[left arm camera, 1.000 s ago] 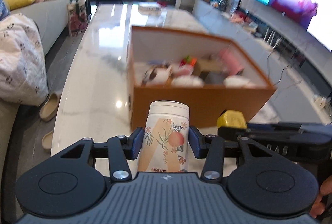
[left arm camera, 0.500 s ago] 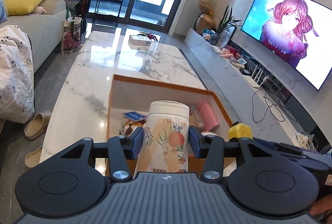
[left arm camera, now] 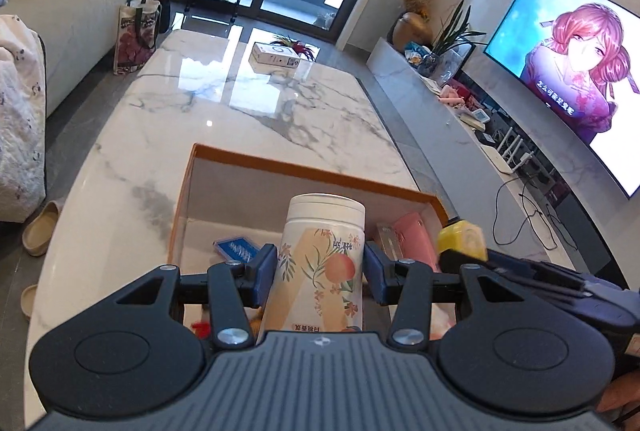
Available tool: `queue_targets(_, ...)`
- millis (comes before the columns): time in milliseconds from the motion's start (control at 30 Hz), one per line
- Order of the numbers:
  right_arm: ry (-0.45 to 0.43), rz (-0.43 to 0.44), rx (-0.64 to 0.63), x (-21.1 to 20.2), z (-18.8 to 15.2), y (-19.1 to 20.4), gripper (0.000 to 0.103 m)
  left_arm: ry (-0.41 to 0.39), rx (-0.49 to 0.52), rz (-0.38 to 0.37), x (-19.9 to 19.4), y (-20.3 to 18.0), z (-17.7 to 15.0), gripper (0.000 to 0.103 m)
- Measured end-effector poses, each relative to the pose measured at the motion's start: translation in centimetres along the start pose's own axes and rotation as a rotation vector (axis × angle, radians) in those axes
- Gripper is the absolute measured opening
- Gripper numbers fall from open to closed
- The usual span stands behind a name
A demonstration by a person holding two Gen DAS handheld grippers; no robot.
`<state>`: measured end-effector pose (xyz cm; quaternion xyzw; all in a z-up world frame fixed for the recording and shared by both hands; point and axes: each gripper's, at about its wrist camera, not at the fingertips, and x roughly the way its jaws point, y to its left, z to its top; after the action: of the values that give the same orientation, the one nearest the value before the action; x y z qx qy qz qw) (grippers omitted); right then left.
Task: Organize objects
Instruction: 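Lower the lotion tube and tape measure into the orange box and open both tools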
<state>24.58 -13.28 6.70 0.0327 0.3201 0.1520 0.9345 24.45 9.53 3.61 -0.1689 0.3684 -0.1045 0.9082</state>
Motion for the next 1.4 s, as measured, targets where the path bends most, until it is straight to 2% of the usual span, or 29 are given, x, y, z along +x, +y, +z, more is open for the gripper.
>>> queue_targets(167,0.052,0.005,-0.075,4.4,1.2,0.0,0.054,0.02,-0.022,-0.011,2.9,0.4,0.9,0.054)
queue_targets(333,0.117,-0.014,-0.055,8.4,2.0,-1.6,0.054,0.056,-0.036,-0.032,6.1,0.6,1.3,0.054)
queue_targets(700,0.17,-0.032,-0.081,11.9,1.7,-2.3,0.054,0.191,-0.063,0.024,11.4,1.4,1.4,0.054)
queue_targets(833,0.18,-0.03,-0.074,12.3,1.3,-2.4,0.054,0.219,-0.086,0.032,12.1,1.9,1.1,0.054)
queue_targets(1100,0.174,-0.011,-0.09,12.1,1.4,-1.6,0.054,0.209,-0.087,0.026,10.8,2.4,1.1,0.055)
queue_targets(1233,0.182,-0.039,-0.108,12.1,1.3,-1.5,0.054,0.216,-0.097,0.004,9.8,2.7,0.9,0.056)
queue_targets(1333,0.191,-0.072,-0.074,12.2,1.5,-2.3,0.054,0.221,-0.061,-0.023,9.4,2.3,0.5,0.056)
queue_targets(1400,0.201,-0.072,-0.021,12.4,1.7,-3.3,0.054,0.21,-0.055,-0.013,9.2,2.2,0.4,0.056)
